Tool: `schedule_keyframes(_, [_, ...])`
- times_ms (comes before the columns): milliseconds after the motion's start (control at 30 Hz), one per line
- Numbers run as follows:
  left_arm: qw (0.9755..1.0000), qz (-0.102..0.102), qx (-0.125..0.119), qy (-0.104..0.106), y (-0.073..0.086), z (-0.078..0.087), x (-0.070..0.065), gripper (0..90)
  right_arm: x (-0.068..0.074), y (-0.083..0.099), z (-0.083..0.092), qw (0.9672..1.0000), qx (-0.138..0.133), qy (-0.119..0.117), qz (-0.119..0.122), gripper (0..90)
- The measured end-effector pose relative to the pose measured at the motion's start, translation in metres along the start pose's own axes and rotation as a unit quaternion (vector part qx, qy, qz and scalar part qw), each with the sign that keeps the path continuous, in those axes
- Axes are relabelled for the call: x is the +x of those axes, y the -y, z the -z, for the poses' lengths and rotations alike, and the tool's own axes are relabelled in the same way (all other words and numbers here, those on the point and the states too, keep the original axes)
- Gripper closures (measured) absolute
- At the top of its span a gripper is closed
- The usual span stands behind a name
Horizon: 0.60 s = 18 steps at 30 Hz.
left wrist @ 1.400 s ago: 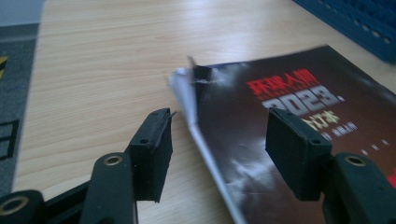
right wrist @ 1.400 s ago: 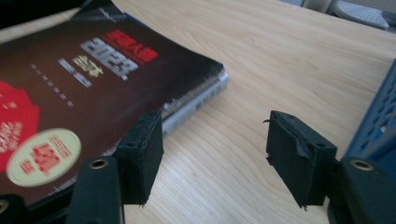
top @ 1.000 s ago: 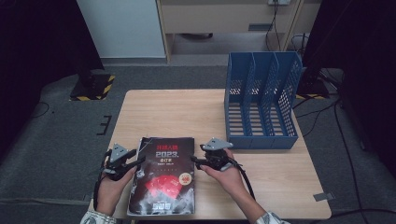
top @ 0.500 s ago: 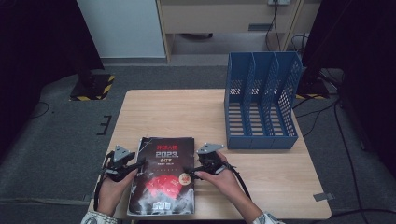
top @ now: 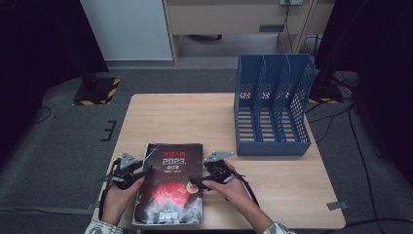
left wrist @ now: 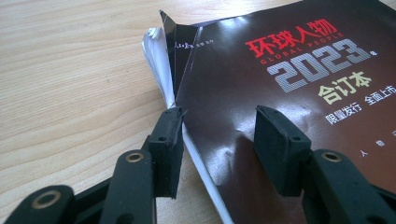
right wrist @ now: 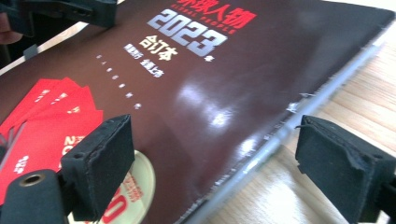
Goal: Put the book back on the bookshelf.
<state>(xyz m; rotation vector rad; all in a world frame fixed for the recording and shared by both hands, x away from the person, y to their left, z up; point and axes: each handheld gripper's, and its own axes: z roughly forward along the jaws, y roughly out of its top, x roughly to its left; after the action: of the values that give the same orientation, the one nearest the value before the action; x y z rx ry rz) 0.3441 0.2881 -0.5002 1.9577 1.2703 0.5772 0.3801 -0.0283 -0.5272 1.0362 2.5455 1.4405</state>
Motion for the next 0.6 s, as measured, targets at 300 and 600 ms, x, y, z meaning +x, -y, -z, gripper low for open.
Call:
schedule_keyframes(300, [1.0, 0.004, -0.004, 0.001, 0.002, 0.0, 0.0, 52.3, 0.004, -0.004, 0.001, 1.0, -0.003, -0.008, 0.0, 13.9])
schedule_keyframes(600, [0.9999, 0.012, -0.004, 0.003, 0.003, 0.001, 0.002, 52.2, 0.013, -0.017, 0.008, 0.9991, -0.033, -0.022, 0.015, 15.0])
